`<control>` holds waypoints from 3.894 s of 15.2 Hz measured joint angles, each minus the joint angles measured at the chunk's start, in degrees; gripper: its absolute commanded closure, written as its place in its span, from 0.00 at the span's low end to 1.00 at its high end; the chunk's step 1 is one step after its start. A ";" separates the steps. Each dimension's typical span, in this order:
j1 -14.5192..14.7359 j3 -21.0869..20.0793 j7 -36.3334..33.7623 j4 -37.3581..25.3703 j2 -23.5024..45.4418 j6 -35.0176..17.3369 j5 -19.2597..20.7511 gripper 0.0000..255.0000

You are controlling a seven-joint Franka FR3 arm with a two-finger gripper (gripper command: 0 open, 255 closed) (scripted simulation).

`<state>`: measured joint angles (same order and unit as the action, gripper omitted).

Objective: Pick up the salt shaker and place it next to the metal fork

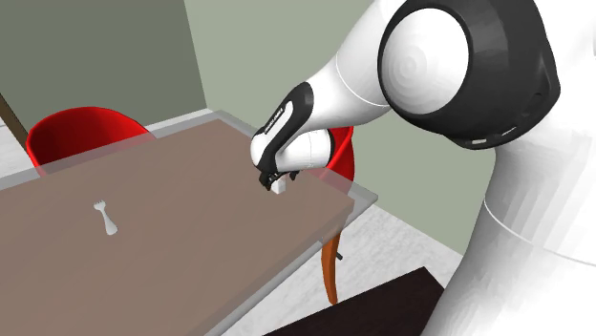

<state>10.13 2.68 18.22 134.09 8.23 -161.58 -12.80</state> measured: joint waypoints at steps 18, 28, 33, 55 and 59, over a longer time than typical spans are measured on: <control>0.30 0.61 -1.76 -0.78 -2.95 3.65 1.96 1.00; 0.31 1.09 -4.32 -3.04 -8.27 11.13 4.82 1.00; 0.19 1.18 -5.11 -4.60 -10.40 14.81 5.73 1.00; 5.33 -7.30 -24.18 -10.68 -12.97 22.92 13.25 1.00; 7.55 -10.33 -31.23 -14.16 -10.15 23.74 16.04 1.00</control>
<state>17.68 -7.65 -13.01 119.93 -1.92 -137.84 3.24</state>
